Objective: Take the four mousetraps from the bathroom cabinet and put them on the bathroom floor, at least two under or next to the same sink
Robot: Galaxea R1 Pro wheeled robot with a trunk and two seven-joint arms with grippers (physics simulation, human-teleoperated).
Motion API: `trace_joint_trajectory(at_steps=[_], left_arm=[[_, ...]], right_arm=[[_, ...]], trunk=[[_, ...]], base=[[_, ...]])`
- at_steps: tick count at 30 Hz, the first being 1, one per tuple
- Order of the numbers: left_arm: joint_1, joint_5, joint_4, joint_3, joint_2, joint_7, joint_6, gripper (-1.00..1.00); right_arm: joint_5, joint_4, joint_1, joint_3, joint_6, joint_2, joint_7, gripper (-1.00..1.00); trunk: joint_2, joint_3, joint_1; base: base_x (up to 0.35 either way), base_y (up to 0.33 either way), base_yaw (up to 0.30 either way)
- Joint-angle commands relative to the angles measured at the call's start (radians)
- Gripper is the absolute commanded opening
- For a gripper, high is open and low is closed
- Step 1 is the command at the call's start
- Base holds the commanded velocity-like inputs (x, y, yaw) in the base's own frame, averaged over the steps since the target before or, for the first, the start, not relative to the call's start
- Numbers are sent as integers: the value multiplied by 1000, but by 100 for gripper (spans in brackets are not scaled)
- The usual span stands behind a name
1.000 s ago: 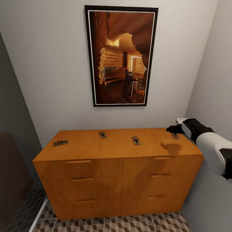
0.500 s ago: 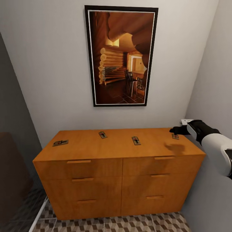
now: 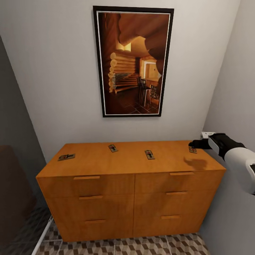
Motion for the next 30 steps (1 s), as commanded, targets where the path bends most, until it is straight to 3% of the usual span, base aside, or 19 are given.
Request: trace_joint_trajectory(at_steps=[1, 15, 30], left_arm=[[-1, -1, 1, -6, 0, 2, -3, 100], [-1, -1, 1, -6, 0, 2, -3, 100], [-1, -1, 1, -6, 0, 2, -3, 100]], right_arm=[[7, 3, 0, 1, 1, -1, 6, 100], [7, 29, 0, 1, -31, -3, 7, 100], [7, 55, 1, 1, -70, -41, 30, 100]], trunk=[[-1, -1, 0], [-1, -1, 0], [-1, -1, 0]], base=[[0, 0, 0], [0, 0, 0], [0, 0, 0]])
